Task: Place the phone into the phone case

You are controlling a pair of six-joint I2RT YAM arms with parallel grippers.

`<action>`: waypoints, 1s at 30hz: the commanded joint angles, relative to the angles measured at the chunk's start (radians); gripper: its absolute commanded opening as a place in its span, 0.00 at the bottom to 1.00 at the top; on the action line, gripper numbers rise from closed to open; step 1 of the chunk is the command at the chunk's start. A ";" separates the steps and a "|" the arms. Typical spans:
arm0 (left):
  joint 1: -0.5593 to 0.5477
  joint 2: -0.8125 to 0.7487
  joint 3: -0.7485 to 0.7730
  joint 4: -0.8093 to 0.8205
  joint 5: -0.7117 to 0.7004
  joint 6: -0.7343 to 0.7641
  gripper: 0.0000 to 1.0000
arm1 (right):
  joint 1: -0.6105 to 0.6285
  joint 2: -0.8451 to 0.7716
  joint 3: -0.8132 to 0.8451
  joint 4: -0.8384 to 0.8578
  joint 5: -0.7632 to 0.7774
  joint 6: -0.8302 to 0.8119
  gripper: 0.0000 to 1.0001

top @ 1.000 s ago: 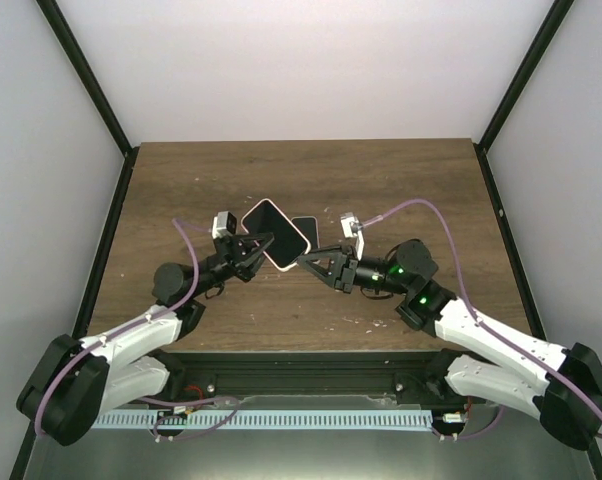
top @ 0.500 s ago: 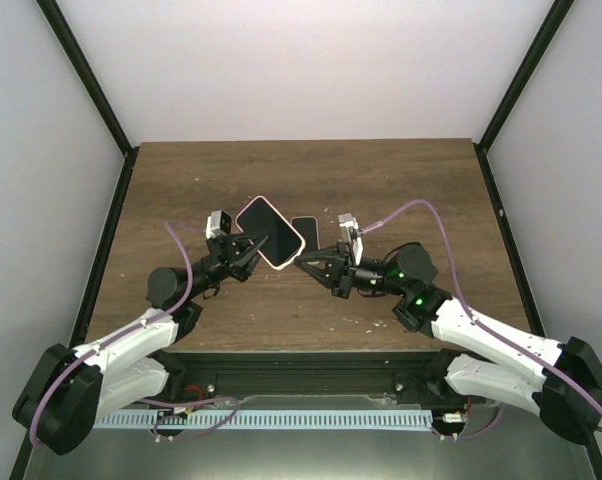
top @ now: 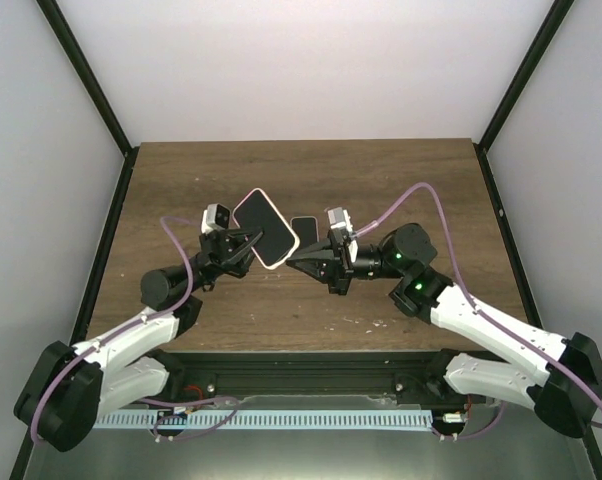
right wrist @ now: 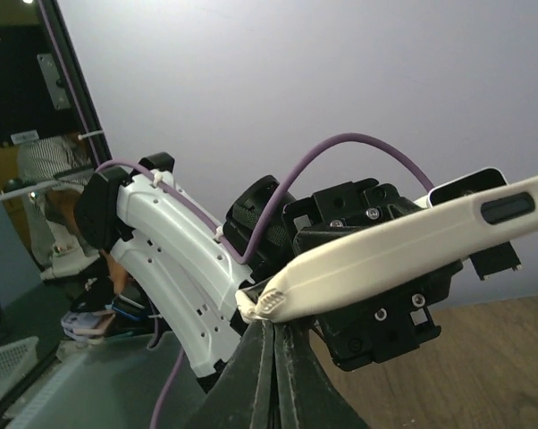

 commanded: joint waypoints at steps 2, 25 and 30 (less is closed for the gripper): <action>-0.015 0.048 0.002 -0.010 0.097 0.039 0.00 | 0.022 -0.034 0.118 -0.088 0.004 -0.186 0.06; -0.015 0.046 0.007 -0.002 0.083 0.142 0.00 | 0.024 -0.078 -0.039 0.071 0.203 0.324 0.01; -0.014 0.017 0.020 -0.071 0.100 0.168 0.00 | 0.024 -0.025 0.012 0.075 0.100 0.259 0.01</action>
